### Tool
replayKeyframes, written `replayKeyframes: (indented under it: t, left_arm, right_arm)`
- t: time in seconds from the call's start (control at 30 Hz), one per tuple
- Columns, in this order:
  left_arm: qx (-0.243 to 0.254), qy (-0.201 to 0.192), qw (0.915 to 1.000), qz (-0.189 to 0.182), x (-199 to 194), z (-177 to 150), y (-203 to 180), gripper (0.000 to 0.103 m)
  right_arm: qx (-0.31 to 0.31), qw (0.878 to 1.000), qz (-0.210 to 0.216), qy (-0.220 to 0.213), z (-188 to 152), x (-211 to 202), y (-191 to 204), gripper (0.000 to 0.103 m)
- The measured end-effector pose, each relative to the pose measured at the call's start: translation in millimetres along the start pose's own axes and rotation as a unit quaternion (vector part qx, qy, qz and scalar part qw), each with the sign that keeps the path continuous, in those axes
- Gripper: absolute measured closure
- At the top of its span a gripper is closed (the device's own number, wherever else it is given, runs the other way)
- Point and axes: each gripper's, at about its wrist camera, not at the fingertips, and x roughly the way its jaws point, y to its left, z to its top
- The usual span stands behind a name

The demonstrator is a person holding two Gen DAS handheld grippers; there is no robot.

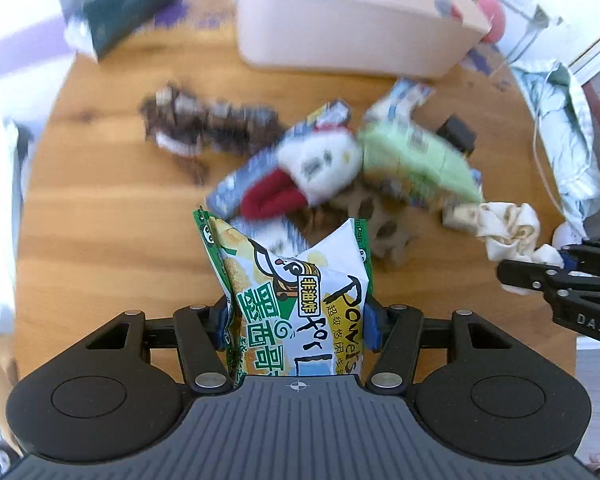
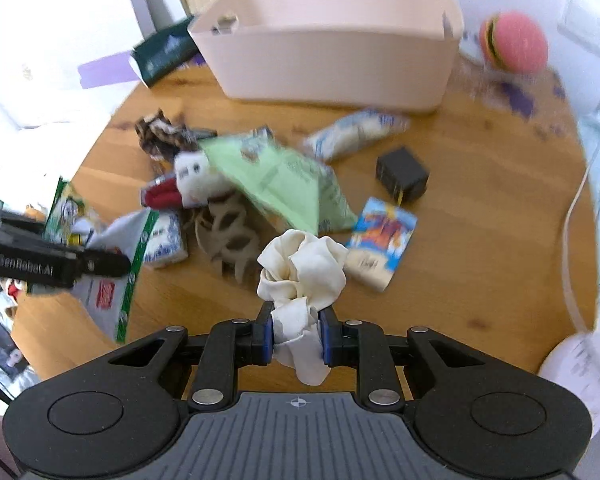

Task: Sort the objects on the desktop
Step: 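Close the left gripper on the Powells bag while the right grasps the cream scrunchie, then carry both items over the beige bin and open both grippers to drop them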

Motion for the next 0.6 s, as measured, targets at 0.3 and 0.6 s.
replayKeyframes:
  t: [0.3,0.6]
  left_arm:
    - [0.005,-0.078,0.9969,-0.004,-40,57,1,0.044]
    - [0.024,-0.131,0.9911,0.000,-69,106,-9,0.044]
  right_arm:
    - [-0.036,0.996,-0.020,-0.073,46,-52,-6,0.082]
    - [-0.067,0.988,-0.044,-0.134,90,-76,-12,0.082]
